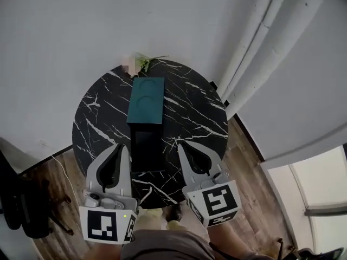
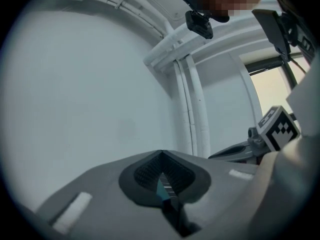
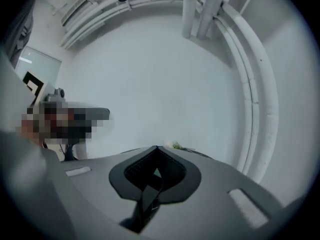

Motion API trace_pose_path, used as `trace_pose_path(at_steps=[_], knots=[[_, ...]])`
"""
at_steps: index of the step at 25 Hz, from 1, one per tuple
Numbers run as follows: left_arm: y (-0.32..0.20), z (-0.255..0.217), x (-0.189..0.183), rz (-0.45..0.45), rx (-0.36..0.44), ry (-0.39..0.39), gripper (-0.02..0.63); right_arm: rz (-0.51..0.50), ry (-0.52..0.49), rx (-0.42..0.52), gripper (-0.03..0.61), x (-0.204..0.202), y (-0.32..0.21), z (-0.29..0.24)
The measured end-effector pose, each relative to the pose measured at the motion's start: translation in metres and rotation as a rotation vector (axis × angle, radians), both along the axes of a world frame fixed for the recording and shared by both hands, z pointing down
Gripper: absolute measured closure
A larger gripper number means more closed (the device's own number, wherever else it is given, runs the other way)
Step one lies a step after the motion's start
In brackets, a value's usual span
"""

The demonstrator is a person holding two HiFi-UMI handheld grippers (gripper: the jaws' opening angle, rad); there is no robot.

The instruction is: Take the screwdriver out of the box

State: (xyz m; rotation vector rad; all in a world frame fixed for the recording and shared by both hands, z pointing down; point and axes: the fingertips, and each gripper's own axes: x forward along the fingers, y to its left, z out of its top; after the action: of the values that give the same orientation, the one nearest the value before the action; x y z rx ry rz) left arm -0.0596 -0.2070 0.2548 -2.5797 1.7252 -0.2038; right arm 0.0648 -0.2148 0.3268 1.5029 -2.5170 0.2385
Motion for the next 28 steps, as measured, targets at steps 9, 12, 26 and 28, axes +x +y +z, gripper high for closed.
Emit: trace_pose_path(at_steps=[9, 12, 26, 28], knots=[[0.041, -0.047, -0.009, -0.056, 0.095, 0.012, 0.614, -0.051, 0.009, 0.189, 0.552, -0.012, 0.045, -0.080], [0.046, -0.051, -0.014, -0.052, 0.105, 0.025, 0.614, -0.051, 0.009, 0.201, 0.552, -0.019, 0.051, -0.084], [0.044, -0.062, -0.054, 0.010, 0.141, 0.017, 0.614, -0.010, -0.005, 0.249, 0.552, -0.064, 0.051, -0.102], [0.044, -0.064, -0.056, 0.017, 0.143, 0.016, 0.614, -0.006, -0.005, 0.256, 0.553, -0.066, 0.051, -0.104]])
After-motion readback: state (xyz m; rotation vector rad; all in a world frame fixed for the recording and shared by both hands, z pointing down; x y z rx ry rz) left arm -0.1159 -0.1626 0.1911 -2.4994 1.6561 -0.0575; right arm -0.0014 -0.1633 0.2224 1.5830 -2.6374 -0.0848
